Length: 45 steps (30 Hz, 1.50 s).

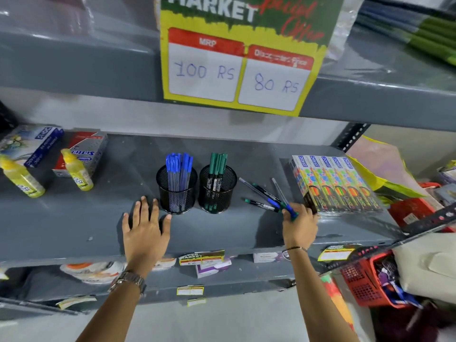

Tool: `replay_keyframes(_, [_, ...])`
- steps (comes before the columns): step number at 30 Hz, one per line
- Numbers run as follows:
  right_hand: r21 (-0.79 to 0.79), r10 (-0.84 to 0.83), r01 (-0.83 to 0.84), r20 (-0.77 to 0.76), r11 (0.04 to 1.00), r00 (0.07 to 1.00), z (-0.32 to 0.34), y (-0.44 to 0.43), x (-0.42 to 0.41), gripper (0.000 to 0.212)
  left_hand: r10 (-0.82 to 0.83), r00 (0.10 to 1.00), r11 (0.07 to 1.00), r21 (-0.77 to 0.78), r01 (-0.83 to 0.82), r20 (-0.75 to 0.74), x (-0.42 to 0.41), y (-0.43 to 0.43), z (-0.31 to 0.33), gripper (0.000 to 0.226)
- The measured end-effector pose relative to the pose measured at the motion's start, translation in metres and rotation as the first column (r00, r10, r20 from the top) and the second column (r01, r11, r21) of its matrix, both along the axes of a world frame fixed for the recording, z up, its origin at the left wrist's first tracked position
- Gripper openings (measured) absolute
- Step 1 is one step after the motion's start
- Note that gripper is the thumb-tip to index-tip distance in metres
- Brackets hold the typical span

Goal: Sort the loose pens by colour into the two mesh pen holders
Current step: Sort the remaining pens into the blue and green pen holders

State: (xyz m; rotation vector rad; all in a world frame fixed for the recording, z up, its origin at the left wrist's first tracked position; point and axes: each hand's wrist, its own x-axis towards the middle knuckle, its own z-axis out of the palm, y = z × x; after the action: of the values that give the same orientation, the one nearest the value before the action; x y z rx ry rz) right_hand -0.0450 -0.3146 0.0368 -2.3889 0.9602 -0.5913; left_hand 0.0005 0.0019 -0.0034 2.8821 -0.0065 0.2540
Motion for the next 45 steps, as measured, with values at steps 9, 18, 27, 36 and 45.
replay_keyframes(9, [0.248, -0.119, -0.002, 0.474, 0.969, 0.872, 0.038, 0.018, 0.013, 0.017, -0.008, 1.0, 1.0, -0.009, 0.007, -0.025, 0.0, 0.001, 0.001, 0.069])
replay_keyframes(18, [0.211, 0.074, -0.411, 0.814, 0.887, 0.577, 0.163, 0.115, 0.042, 0.016, -0.011, 0.999, 1.0, -0.026, 0.011, -0.038, -0.001, -0.001, 0.004, 0.069])
replay_keyframes(27, [0.044, 0.562, -0.627, 0.399, 0.777, 0.724, 0.12, 0.184, 0.089, 0.014, -0.016, 0.998, 0.999, -0.047, 0.013, -0.059, -0.001, 0.0, 0.003, 0.071])
replay_keyframes(36, [0.047, 0.552, -0.573, 0.216, 0.818, 0.805, 0.078, 0.184, 0.106, 0.013, 0.001, 0.999, 0.997, -0.075, -0.005, -0.052, 0.0, 0.0, 0.004, 0.064])
replay_keyframes(45, [0.029, 0.524, -0.553, 0.28, 0.833, 0.804, 0.076, 0.177, 0.097, 0.027, 0.009, 1.0, 0.999, -0.052, -0.01, -0.026, 0.0, 0.002, 0.001, 0.064])
